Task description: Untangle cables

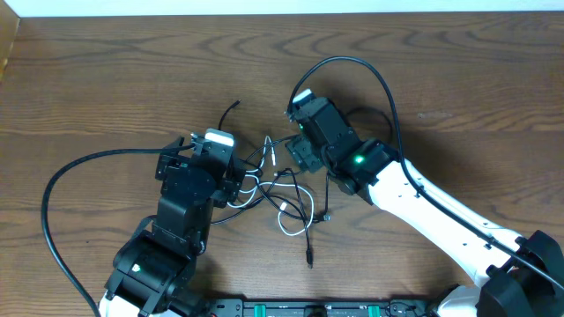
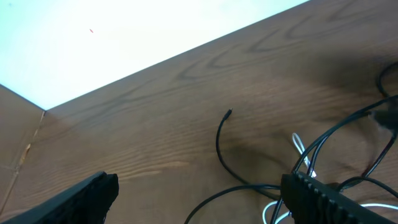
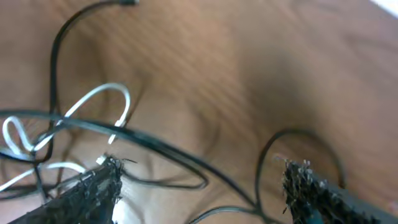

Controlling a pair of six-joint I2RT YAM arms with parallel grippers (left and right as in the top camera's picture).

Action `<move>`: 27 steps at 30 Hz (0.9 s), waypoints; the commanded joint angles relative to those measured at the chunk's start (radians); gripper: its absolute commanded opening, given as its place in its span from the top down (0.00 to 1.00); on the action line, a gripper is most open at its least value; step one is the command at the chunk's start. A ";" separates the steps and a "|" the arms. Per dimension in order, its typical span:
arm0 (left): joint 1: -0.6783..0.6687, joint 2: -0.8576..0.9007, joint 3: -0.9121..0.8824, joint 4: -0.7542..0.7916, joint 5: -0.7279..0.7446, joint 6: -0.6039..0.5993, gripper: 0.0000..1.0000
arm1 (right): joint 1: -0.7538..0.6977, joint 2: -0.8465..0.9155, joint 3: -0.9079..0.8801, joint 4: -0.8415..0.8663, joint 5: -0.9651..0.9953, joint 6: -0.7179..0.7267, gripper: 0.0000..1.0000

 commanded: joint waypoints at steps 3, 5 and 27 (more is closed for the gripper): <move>0.004 -0.005 0.014 -0.003 -0.020 -0.019 0.12 | -0.016 0.035 -0.002 0.003 0.048 -0.031 0.21; 0.004 -0.005 0.014 -0.003 -0.020 -0.019 0.12 | -0.023 0.062 -0.003 0.001 0.048 -0.030 0.22; 0.004 -0.004 0.014 -0.003 -0.002 -0.019 0.12 | -0.027 0.129 0.000 -0.028 0.051 0.068 0.99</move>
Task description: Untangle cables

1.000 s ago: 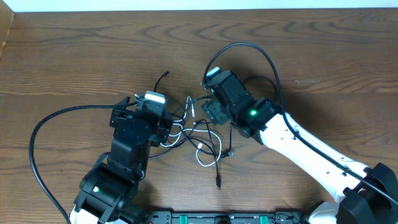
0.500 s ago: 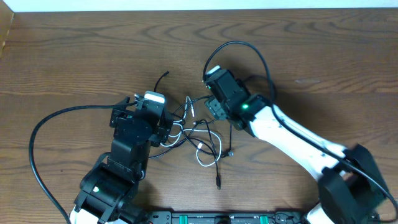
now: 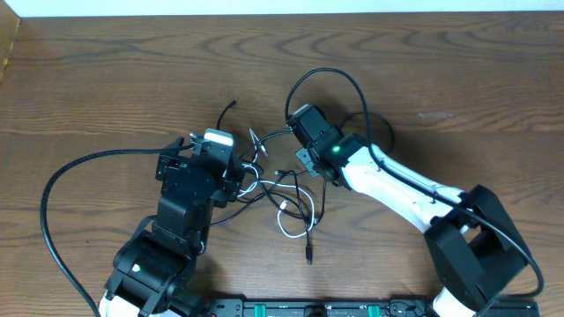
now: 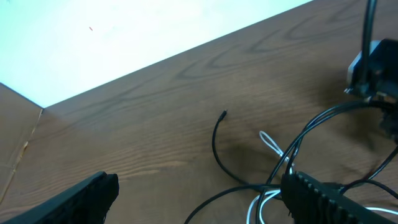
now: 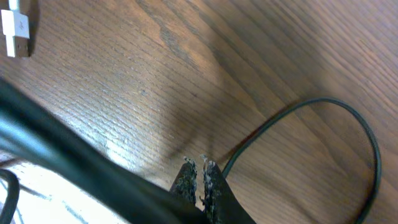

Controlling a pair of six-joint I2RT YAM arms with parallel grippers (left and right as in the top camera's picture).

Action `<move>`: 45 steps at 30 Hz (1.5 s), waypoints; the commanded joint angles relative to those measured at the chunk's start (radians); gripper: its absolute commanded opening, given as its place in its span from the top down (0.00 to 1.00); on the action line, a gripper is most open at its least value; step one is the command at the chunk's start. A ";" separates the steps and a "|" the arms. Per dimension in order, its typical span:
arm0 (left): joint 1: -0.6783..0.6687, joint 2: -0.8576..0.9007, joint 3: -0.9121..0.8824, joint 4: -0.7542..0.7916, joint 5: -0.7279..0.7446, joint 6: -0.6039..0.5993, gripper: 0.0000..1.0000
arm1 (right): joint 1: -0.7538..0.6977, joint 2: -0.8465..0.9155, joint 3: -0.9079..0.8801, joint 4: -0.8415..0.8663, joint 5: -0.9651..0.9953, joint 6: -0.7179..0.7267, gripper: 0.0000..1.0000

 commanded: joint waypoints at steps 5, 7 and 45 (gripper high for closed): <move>0.004 -0.003 0.014 -0.003 0.005 -0.010 0.11 | 0.002 -0.277 0.012 -0.014 0.057 0.050 0.98; 0.004 -0.002 0.014 -0.003 0.032 -0.010 0.12 | 0.001 -0.374 0.016 -0.006 0.073 0.049 0.99; 0.004 0.188 0.014 -0.006 0.911 0.272 0.13 | 0.002 -0.873 0.018 0.122 0.026 0.034 0.98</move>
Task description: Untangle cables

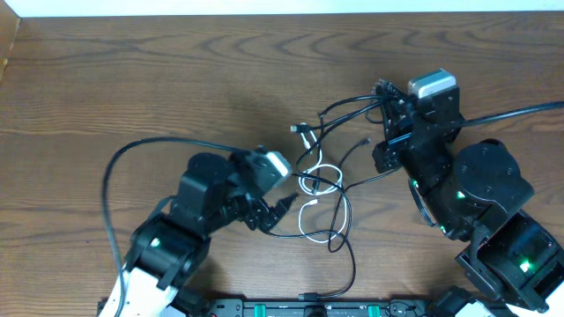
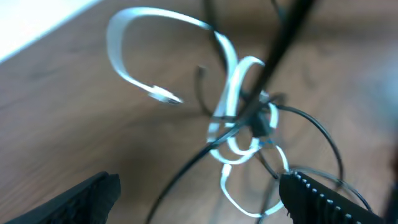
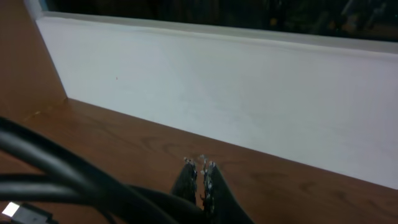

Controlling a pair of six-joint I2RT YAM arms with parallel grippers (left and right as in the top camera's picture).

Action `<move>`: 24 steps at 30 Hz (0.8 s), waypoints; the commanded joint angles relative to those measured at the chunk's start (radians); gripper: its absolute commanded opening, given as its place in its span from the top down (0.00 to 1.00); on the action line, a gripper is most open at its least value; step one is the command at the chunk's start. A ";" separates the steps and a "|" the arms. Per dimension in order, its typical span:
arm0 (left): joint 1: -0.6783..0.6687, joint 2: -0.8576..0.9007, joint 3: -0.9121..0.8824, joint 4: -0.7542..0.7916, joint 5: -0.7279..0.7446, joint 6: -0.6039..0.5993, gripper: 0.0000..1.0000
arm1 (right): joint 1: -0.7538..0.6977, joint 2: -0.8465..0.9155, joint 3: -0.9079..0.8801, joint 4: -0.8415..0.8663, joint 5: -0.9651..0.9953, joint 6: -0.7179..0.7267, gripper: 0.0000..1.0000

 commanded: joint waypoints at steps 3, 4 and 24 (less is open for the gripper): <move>0.003 0.103 0.014 0.002 0.122 0.147 0.13 | 0.002 -0.028 0.015 0.004 -0.025 0.009 0.98; 0.003 0.123 0.014 0.009 0.129 0.153 0.13 | 0.002 -0.032 0.015 0.004 -0.029 0.009 0.98; 0.002 0.238 0.014 0.267 0.224 0.154 0.18 | 0.002 -0.046 0.015 -0.041 -0.029 0.009 0.98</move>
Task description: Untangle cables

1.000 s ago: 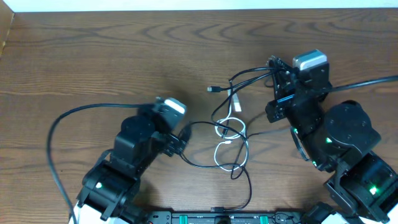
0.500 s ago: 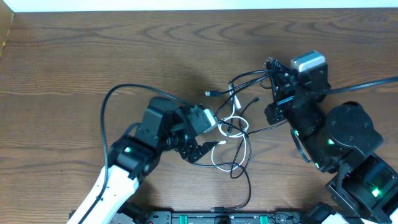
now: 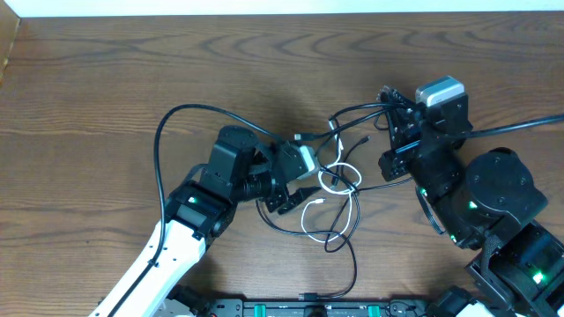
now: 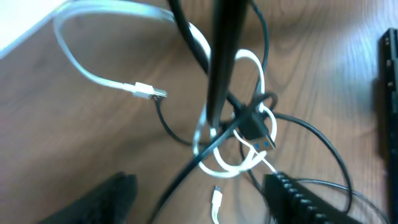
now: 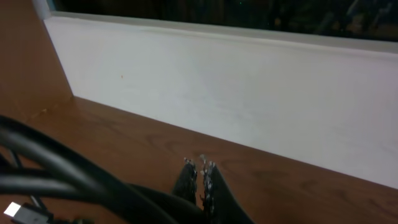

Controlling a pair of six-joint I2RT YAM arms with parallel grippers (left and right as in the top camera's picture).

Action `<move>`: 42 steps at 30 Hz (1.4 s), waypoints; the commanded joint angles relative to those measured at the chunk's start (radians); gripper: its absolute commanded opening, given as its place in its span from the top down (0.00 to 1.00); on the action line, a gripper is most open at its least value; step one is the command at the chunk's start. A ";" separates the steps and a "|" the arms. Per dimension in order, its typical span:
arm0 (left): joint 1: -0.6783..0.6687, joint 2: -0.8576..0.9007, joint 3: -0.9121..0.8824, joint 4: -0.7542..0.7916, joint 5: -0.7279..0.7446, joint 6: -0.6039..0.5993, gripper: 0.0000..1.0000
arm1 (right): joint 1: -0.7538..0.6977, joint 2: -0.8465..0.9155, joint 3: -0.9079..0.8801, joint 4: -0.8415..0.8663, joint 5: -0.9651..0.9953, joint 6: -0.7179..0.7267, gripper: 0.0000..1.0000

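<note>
A knot of thin black and white cables lies on the brown table at mid-right. My left gripper is open right beside its left side. In the left wrist view, the left gripper hangs over white loops, a black plug and a thick black cable, gripping none. My right gripper is shut on a black cable that runs back to the knot. The right wrist view shows the right gripper pinched on the black cable.
My left arm's own black supply cable arcs over the table behind the arm. Another thick cable leaves the right arm toward the right edge. A white wall borders the table's far edge. A loose black cable tail trails toward the front.
My left gripper, still open, has moved right and away from me, up against the knot. The knot has shifted slightly right. The right gripper stays shut on the black cable in nearly the same place.
At first both grippers stood open on either side of the knot, left of the table's centre. Then the right one was shut on a black cable there. Later it held that cable far to the right with the knot drawn along, and the open left gripper has come after it.
</note>
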 commanded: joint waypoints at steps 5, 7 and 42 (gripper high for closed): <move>0.002 0.000 0.014 0.089 0.019 -0.074 0.09 | 0.002 -0.009 0.015 -0.002 -0.008 0.010 0.98; 0.002 0.000 0.014 0.103 0.019 -0.074 0.07 | 0.002 -0.010 0.015 -0.002 -0.008 0.010 0.99; -0.089 0.175 0.014 0.297 0.019 -0.073 0.58 | 0.005 -0.023 0.015 -0.035 -0.034 0.021 0.98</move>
